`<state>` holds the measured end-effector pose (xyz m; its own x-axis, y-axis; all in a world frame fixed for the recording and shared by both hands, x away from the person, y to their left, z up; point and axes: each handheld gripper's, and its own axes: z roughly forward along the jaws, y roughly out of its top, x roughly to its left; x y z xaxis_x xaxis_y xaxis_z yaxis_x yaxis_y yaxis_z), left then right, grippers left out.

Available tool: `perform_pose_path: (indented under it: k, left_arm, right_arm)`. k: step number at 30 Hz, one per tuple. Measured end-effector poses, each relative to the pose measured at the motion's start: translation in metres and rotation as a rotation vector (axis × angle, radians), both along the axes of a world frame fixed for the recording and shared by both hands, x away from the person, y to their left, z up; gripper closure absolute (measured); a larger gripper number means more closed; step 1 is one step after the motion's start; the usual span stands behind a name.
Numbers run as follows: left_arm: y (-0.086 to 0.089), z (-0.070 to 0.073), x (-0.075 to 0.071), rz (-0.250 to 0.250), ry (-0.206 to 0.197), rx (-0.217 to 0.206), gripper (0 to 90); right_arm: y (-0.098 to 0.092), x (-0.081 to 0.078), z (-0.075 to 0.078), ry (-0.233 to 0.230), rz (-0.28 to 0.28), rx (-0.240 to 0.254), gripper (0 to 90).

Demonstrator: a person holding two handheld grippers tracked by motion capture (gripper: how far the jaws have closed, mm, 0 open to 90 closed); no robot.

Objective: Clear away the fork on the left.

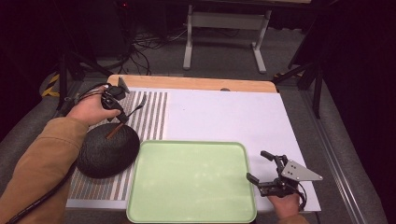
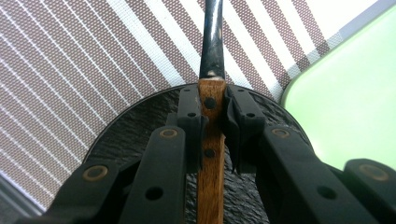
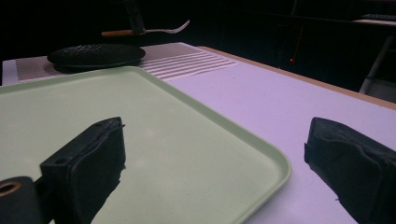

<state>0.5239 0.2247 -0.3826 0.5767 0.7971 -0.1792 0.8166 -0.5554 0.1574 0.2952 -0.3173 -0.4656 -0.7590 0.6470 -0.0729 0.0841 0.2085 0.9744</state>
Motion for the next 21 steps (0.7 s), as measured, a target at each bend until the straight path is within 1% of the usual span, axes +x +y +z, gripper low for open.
perform_pose_path:
  k: [1, 2, 10, 11, 13, 14, 15, 16, 18, 19, 21]
  left_arm:
    - [0.000, 0.001, -0.001, 0.001, -0.003, -0.009, 77.8]
    - [0.000, 0.001, -0.002, 0.012, 0.007, -0.012, 77.8]
    - [-0.002, 0.002, -0.009, 0.016, 0.024, -0.028, 77.8]
    - [-0.003, 0.003, -0.012, 0.017, 0.028, -0.040, 77.8]
    - [-0.005, 0.005, -0.015, 0.019, 0.030, -0.047, 77.8]
    - [-0.006, 0.006, -0.019, 0.018, 0.044, -0.049, 77.7]
    - [-0.006, 0.006, -0.019, 0.018, 0.044, -0.049, 77.7]
    - [-0.008, 0.006, -0.022, 0.021, 0.034, -0.049, 77.7]
    - [-0.010, 0.007, -0.029, 0.016, 0.035, -0.051, 77.7]
    - [-0.010, 0.007, -0.029, 0.016, 0.035, -0.051, 77.7]
    - [-0.012, 0.008, -0.035, 0.016, 0.034, -0.060, 77.8]
  right_arm:
    - [0.000, 0.000, 0.000, 0.000, 0.001, 0.000, 5.7]
    - [0.000, 0.000, 0.000, -0.001, 0.000, -0.001, 5.7]
    - [0.000, 0.001, 0.000, -0.002, 0.002, -0.002, 5.7]
    - [0.000, 0.001, 0.000, -0.002, 0.002, -0.002, 5.7]
    - [0.001, 0.001, 0.000, -0.002, 0.003, -0.003, 5.7]
    - [0.001, 0.001, 0.000, -0.003, 0.004, -0.004, 5.7]
    - [0.001, 0.001, 0.001, -0.003, 0.003, -0.005, 5.7]
    - [0.001, 0.001, 0.001, -0.003, 0.003, -0.005, 5.7]
    - [0.001, 0.000, 0.001, -0.006, 0.004, -0.006, 5.7]
    - [0.001, 0.000, 0.001, -0.006, 0.004, -0.006, 5.7]
    - [0.001, 0.001, 0.001, -0.007, 0.003, -0.006, 5.7]
